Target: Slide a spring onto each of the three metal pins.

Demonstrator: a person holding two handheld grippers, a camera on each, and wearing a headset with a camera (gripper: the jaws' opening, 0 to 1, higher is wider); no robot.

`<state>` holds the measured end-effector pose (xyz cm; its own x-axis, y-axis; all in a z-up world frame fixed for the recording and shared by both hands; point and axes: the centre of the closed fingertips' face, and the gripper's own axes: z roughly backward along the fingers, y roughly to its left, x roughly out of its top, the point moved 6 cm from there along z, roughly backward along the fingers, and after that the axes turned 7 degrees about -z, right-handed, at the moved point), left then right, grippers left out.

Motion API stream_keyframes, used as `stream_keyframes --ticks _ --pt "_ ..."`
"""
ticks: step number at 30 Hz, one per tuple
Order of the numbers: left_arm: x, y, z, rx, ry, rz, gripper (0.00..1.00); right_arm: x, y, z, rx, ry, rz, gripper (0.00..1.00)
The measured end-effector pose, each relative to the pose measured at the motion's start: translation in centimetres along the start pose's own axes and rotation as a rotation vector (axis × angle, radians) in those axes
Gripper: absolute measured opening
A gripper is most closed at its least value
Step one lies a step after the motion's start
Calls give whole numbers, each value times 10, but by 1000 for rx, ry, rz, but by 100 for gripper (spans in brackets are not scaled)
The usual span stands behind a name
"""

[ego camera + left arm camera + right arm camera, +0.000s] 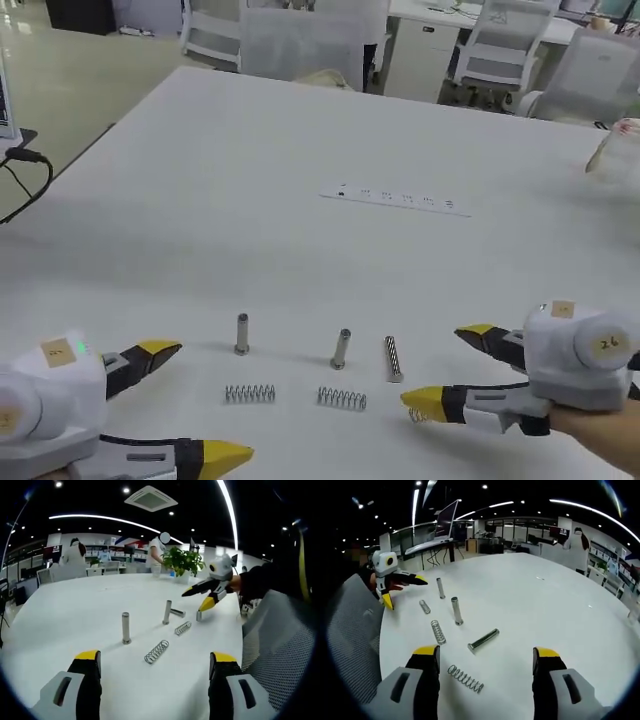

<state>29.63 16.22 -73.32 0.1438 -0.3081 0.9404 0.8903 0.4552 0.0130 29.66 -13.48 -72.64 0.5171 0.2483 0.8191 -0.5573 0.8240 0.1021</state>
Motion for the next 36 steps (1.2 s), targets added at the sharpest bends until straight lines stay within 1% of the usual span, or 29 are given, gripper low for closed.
stream_keyframes --ticks 4,6,8,13,23,29,32,36 --pt "0 1 0 1 0 0 87 1 -2 -3 -6 16 -4 72" --pt "0 1 0 1 -2 1 87 1 -3 -5 -16 30 -5 69" --pt "0 1 0 1 -2 0 86 4 -4 -6 -16 28 -4 66" --pt "0 1 0 1 -2 1 86 11 -6 -11 -24 27 -13 64" --pt "0 2 0 -1 -3 3 85 18 -8 -26 -50 57 -32 56" --pt "-2 3 0 -2 0 3 85 20 -8 -33 -63 75 -32 53" --pt "-3 4 0 -1 0 4 85 19 -9 -36 -61 83 -47 51" --pt "-4 5 0 -3 1 5 84 18 -8 -39 -68 101 -50 46"
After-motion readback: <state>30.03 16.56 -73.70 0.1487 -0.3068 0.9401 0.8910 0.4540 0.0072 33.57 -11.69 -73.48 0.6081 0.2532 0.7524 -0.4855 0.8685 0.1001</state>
